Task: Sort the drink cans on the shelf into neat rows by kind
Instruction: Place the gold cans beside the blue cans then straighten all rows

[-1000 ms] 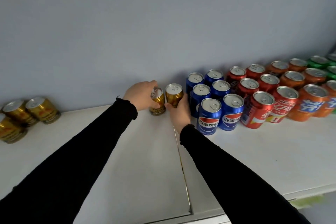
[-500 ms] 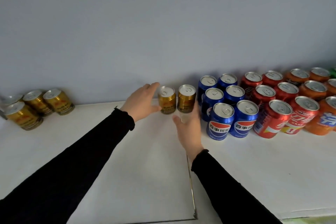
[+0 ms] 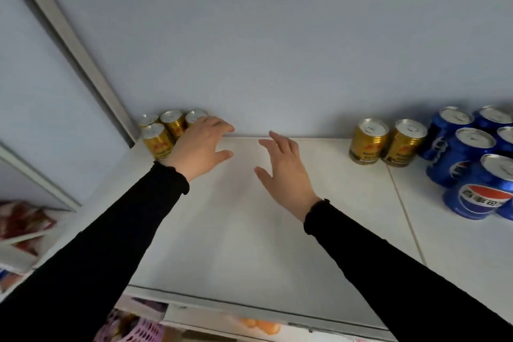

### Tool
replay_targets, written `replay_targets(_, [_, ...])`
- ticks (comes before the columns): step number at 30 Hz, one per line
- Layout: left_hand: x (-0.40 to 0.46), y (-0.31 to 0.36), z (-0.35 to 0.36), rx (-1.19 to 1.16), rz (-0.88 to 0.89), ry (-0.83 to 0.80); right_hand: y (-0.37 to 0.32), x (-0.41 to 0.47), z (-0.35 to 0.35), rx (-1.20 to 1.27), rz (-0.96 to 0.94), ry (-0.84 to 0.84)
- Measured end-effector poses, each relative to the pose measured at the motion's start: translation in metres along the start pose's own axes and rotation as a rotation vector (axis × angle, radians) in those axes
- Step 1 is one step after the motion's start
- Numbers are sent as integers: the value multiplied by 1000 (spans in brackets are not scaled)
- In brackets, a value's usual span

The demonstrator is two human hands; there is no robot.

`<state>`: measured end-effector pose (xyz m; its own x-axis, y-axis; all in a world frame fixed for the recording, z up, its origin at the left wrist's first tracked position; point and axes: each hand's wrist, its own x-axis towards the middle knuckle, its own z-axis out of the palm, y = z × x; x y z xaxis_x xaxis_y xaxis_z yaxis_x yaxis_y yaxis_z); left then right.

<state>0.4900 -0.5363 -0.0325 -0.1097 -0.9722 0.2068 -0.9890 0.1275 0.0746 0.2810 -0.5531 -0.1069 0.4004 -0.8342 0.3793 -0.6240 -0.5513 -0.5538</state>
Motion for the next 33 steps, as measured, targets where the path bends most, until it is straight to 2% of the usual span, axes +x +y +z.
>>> replay_targets(3, [-13,-65,-12,-3,-48,12,-36,30,44,8,14,-55])
replay_targets(6, [-18,-123,-16,-6,-99,-3,-62,61,85,82,128,-81])
replay_targets(10, [-14,-178,-13,-27,-180,-62,-82,100,124,231,338,-57])
replay_targets(13, [-8,-201,-5,-59,-181,-102,-89,124,145,262,421,-5])
replay_targets(21, [0,-218,10,-18,-99,-65,-83,149,174,254,504,108])
replay_targets(26, [0,-210,3,57,-58,-18,-82,143,165,376,541,119])
replay_targets(29, [-2,-194,0,-6,-13,17,-83,120,143,429,543,164])
replay_targets(33, [0,-159,-1,-167,43,-19,-77,77,102,460,561,263])
